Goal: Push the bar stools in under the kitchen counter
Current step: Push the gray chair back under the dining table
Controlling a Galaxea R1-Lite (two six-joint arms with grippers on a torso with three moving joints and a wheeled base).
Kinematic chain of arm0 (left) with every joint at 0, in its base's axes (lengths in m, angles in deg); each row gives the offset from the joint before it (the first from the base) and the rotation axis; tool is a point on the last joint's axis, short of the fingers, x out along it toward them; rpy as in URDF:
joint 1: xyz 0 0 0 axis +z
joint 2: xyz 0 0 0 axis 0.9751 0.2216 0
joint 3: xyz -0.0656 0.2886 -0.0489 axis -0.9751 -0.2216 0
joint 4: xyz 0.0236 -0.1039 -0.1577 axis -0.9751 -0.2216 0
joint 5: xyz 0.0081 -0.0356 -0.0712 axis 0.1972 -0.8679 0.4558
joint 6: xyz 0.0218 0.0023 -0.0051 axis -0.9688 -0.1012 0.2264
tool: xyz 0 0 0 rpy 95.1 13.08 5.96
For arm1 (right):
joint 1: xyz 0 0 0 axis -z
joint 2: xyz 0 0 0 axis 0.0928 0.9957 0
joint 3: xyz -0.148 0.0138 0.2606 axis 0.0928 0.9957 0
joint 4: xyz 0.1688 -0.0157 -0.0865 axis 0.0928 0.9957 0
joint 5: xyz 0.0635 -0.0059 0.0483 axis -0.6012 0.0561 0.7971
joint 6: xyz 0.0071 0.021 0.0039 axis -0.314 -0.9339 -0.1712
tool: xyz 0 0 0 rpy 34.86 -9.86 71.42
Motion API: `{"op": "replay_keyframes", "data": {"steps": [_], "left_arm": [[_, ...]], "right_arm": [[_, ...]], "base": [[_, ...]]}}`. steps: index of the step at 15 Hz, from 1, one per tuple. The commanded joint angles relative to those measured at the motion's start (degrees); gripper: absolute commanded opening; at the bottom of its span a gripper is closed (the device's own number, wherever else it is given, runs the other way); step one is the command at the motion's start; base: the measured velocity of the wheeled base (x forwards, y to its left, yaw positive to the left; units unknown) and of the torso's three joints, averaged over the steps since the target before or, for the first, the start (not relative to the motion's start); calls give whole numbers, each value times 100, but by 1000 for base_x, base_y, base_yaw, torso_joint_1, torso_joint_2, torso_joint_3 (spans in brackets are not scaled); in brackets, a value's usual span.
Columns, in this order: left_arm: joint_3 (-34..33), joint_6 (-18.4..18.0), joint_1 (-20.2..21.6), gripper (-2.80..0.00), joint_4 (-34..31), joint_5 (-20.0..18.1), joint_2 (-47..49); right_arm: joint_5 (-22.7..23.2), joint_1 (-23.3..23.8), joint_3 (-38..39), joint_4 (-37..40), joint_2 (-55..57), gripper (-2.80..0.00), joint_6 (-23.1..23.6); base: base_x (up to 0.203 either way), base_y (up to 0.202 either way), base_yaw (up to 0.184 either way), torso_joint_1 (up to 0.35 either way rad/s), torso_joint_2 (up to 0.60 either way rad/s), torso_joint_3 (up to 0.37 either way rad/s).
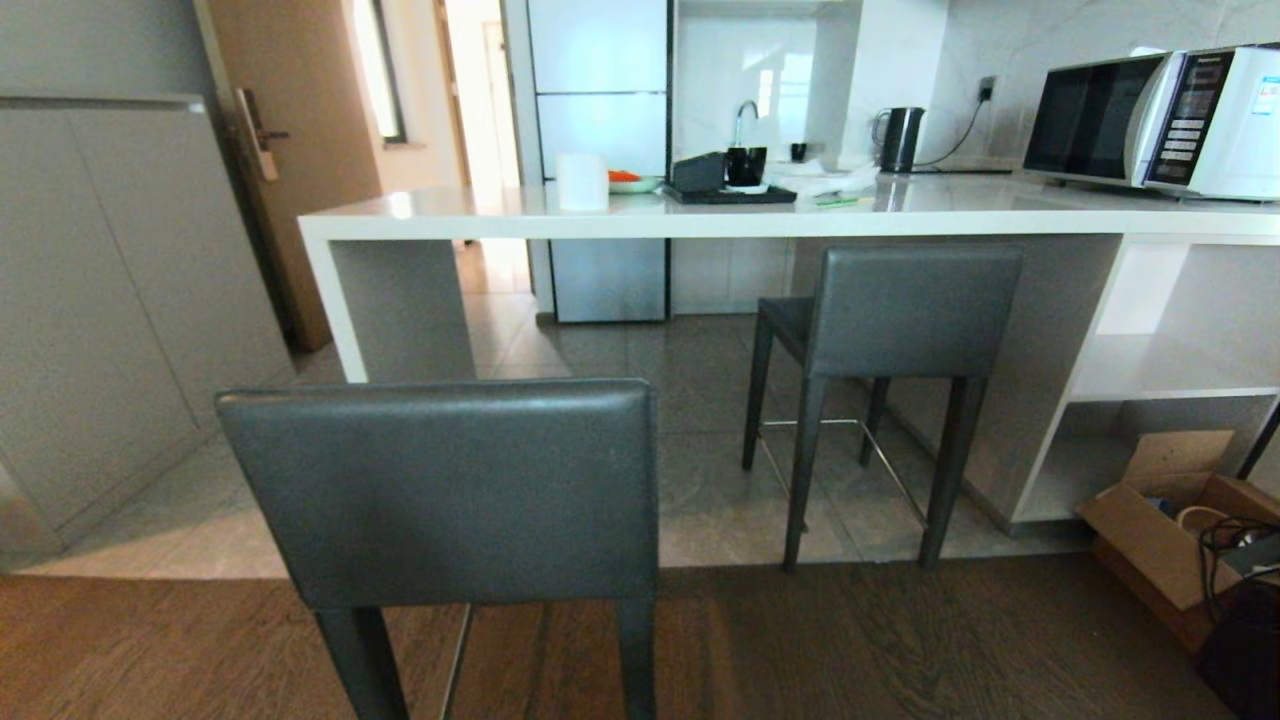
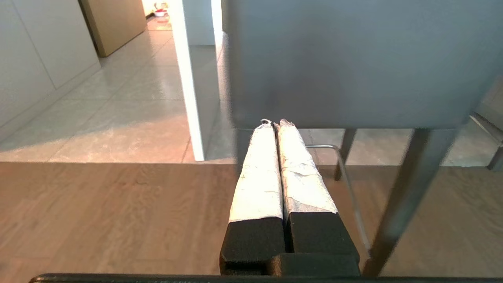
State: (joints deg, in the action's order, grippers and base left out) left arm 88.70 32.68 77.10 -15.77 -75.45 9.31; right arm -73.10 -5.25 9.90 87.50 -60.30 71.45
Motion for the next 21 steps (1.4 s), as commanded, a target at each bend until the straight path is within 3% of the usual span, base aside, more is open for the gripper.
{"op": "replay_keyframes", "data": {"steps": [1, 17, 20, 21], "left_arm": [[-53, 3, 1, -280, 4, 1, -1], [-53, 15, 1, -280, 4, 1, -1], [-43, -432, 10, -280, 66, -108, -10], [88, -462, 16, -280, 146, -297, 20]], "right_arm": [[1, 1, 53, -4, 9, -280, 2], [1, 1, 53, -26, 9, -280, 28], [1, 1, -334, -121, 127, -280, 76], [-1, -2, -576, -135, 426, -280, 31]], "base": [[0, 197, 4, 7, 2, 2], [0, 177, -1, 3, 2, 3], [0, 0, 0, 0, 0, 0], [0, 0, 0, 0, 0, 0]]}}
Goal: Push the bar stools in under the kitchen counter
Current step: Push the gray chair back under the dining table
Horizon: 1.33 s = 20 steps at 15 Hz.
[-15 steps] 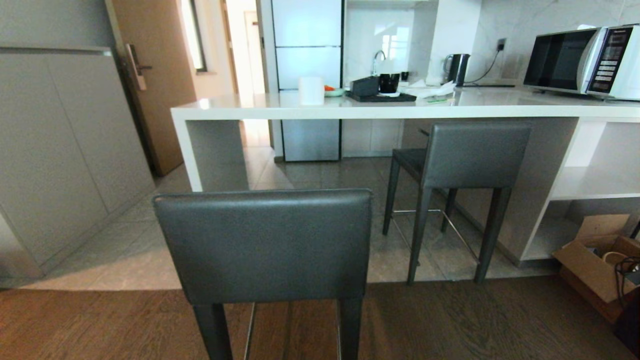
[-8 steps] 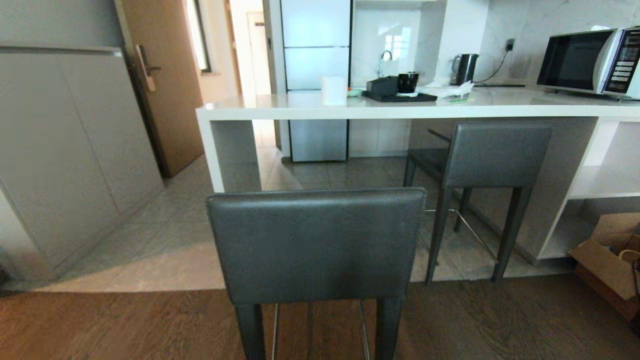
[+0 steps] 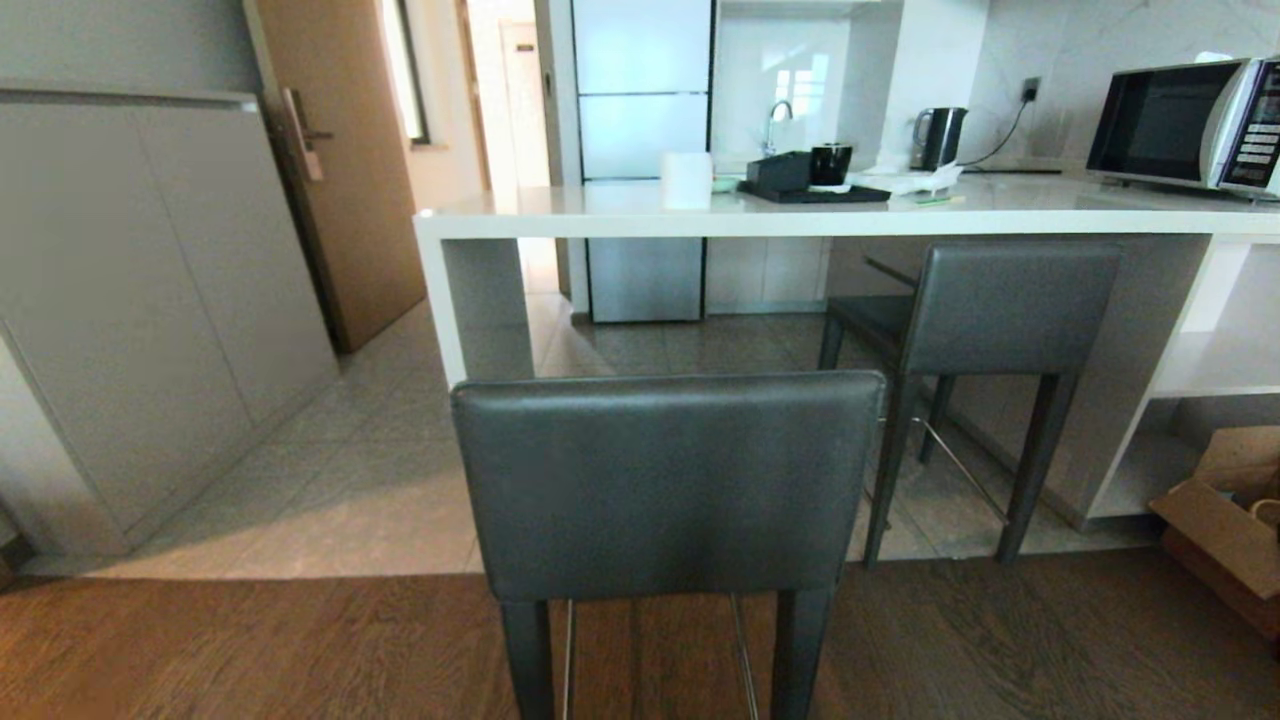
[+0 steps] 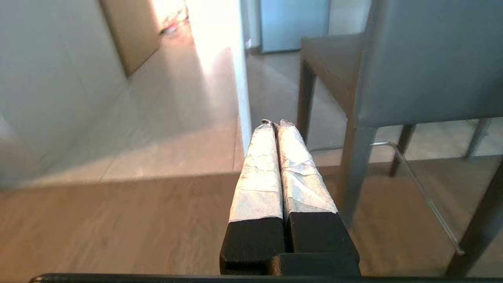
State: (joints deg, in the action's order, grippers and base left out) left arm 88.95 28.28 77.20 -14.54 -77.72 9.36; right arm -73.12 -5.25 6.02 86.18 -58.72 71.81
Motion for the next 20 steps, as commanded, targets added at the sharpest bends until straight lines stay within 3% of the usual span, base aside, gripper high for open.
{"op": "replay_keyframes", "data": {"steps": [1, 3, 5, 10, 13, 15, 17, 20], "left_arm": [[385, 65, 7, -280, 0, -267, 176], [992, 251, -5, -280, 47, -458, 1065], [1437, 351, -15, -280, 523, -548, 2517], [1952, 483, -256, -280, 3175, -664, 6020], [2022, 560, -845, -280, 4012, -612, 7124], [2035, 584, -1045, -280, 4396, -460, 7636], [1935, 597, -1098, -280, 4950, -273, 8281], [1686, 599, -1133, -280, 6487, 130, 9453]], "right_arm": [[1, -4, -506, -25, 704, -280, -112], [7, -6, -1046, -116, 1624, -280, -342], [9, -5, -1293, -392, 2578, -280, -444], [-14, -90, -1543, -2367, 5162, -280, -474], [-109, -734, -1784, -3047, 6219, -280, -427], [-444, -1115, -1938, -3611, 6994, -280, -443], [-1102, -1668, -1993, -4631, 7890, -280, -453], [-1933, -2412, -2023, -5941, 8816, -280, -468]], "base": [[0, 0, 0, 0, 0, 0], [0, 0, 0, 0, 0, 0], [0, 0, 0, 0, 0, 0], [0, 0, 0, 0, 0, 0], [0, 0, 0, 0, 0, 0], [0, 0, 0, 0, 0, 0], [0, 0, 0, 0, 0, 0], [0, 0, 0, 0, 0, 0]]}}
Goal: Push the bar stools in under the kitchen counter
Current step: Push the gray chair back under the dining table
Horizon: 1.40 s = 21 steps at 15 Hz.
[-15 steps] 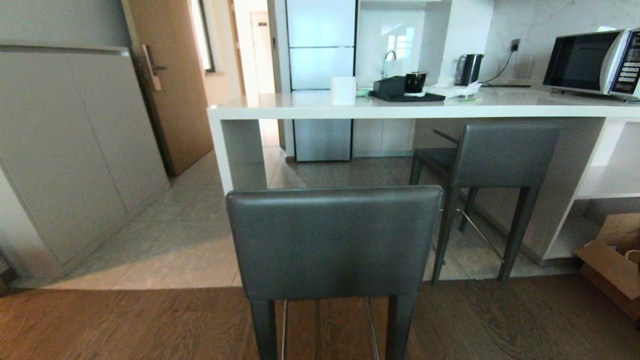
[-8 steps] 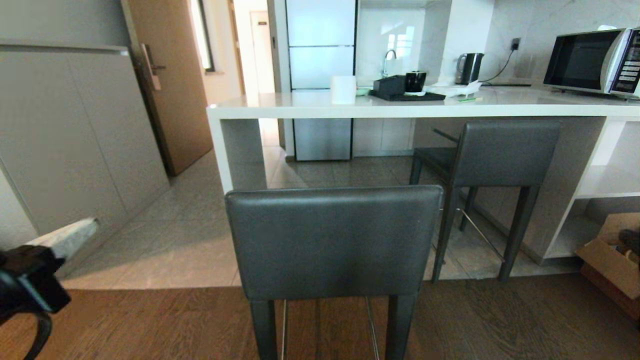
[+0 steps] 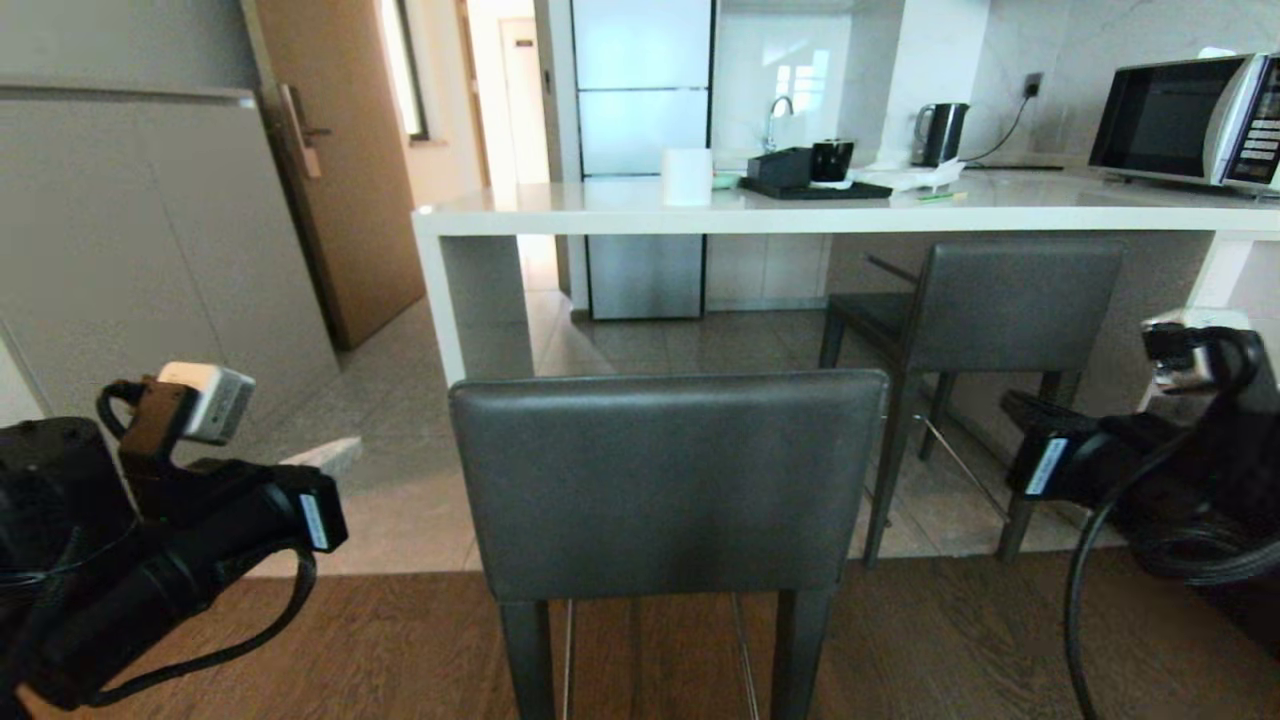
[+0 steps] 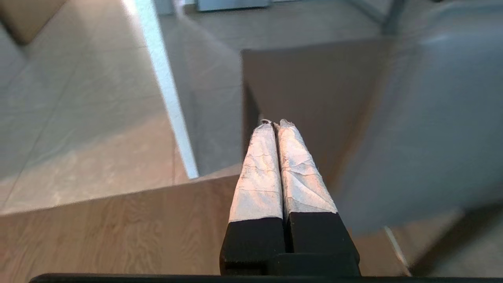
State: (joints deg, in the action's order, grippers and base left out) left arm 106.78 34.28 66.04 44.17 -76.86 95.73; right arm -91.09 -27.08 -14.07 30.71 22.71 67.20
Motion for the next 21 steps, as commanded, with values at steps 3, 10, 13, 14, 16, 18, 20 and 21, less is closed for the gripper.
{"op": "replay_keyframes", "data": {"steps": [3, 10, 13, 14, 16, 18, 20, 21], "left_arm": [[-396, -10, -72, -280, 2246, 206, 1910], [-279, 5, -448, -280, 2706, 449, 2492], [-217, 11, -554, -280, 2706, 458, 2553], [-211, 14, -541, -280, 2706, 458, 2583], [-83, 6, -523, -280, 2706, 471, 2714], [177, 1, -519, -280, 2706, 568, 2888], [368, 5, -498, -280, 2706, 658, 3091], [442, 5, -465, -280, 2706, 675, 3162]], "right_arm": [[-205, -294, -132, -500, 915, -280, -31], [-187, -334, -261, -609, 1456, -280, -200], [-195, -586, -433, -760, 1818, -280, -178], [-198, -631, -452, -839, 1922, -280, -166], [-209, -646, -460, -872, 2034, -280, -170], [-205, -620, -460, -872, 2040, -280, -170], [-198, -602, -493, -872, 2082, -280, -170], [-204, -596, -568, -872, 2145, -280, -163]], "base": [[0, 0, 0, 0, 0, 0], [0, 0, 0, 0, 0, 0], [0, 0, 0, 0, 0, 0], [0, 0, 0, 0, 0, 0], [0, 0, 0, 0, 0, 0], [0, 0, 0, 0, 0, 0], [0, 0, 0, 0, 0, 0], [0, 0, 0, 0, 0, 0]]}}
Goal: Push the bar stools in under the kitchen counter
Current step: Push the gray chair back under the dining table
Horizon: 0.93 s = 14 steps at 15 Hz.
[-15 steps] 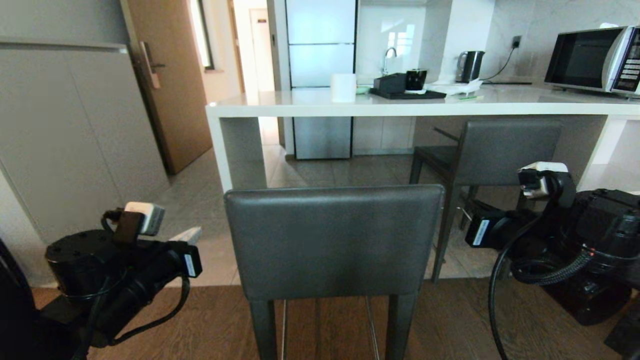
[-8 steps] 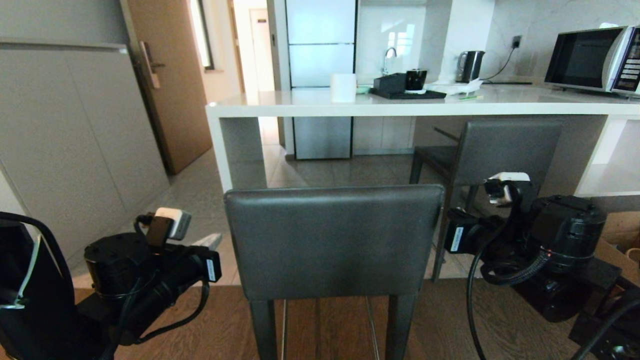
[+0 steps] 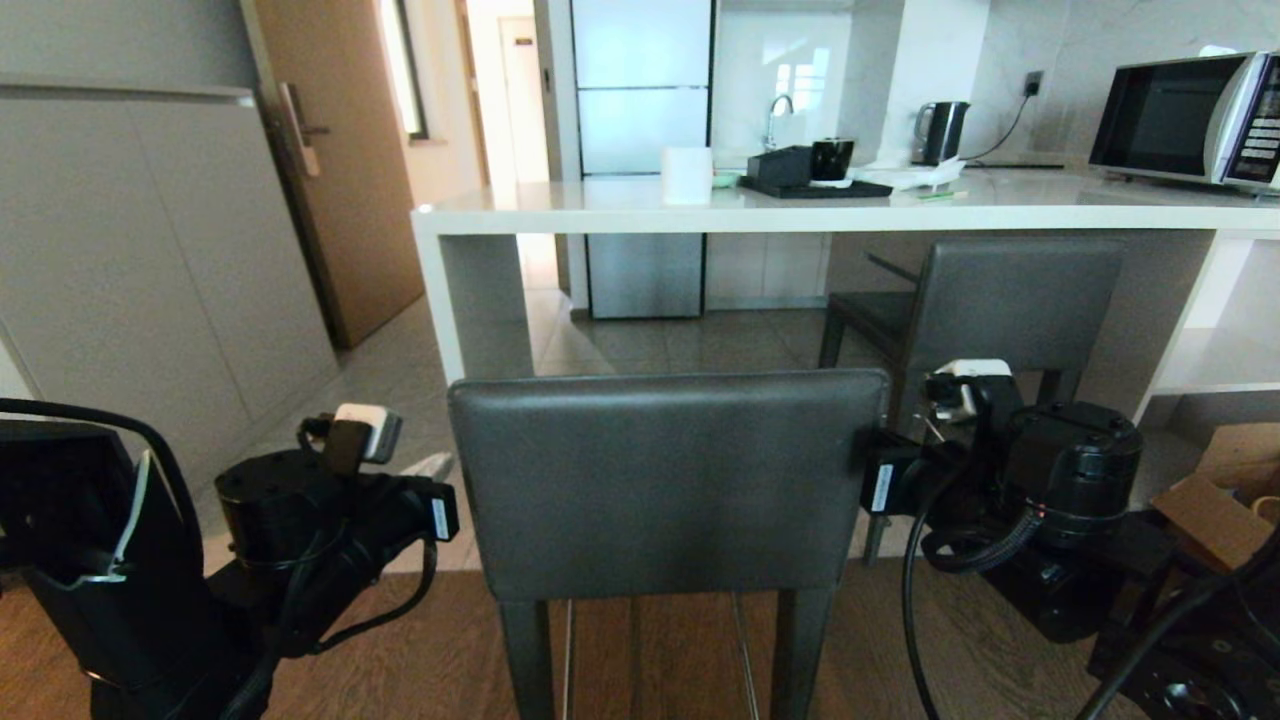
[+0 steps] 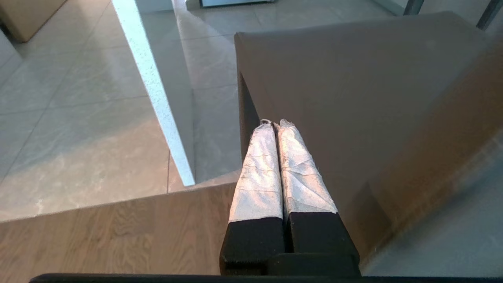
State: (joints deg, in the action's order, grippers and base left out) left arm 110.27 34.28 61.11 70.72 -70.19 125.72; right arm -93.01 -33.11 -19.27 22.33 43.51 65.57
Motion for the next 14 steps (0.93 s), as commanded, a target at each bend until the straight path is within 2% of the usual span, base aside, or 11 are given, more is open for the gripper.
{"op": "replay_keyframes", "data": {"steps": [1, 9, 12, 14], "left_arm": [[166, 5, 43, -280, 51, 11, 213], [650, -10, -166, -280, 39, 24, 228], [883, -13, -226, -280, 38, 273, 441], [853, -13, -294, -280, 38, 284, 410]], "right_arm": [[-4, 10, -107, -35, 128, -280, 1], [-3, 10, -530, -44, 600, -280, 80], [-3, 1, -663, -44, 784, -280, 89], [-3, 1, -751, -44, 875, -280, 89]], "base": [[0, 0, 0, 0, 0, 0], [0, 0, 0, 0, 0, 0], [0, 0, 0, 0, 0, 0], [0, 0, 0, 0, 0, 0]]}}
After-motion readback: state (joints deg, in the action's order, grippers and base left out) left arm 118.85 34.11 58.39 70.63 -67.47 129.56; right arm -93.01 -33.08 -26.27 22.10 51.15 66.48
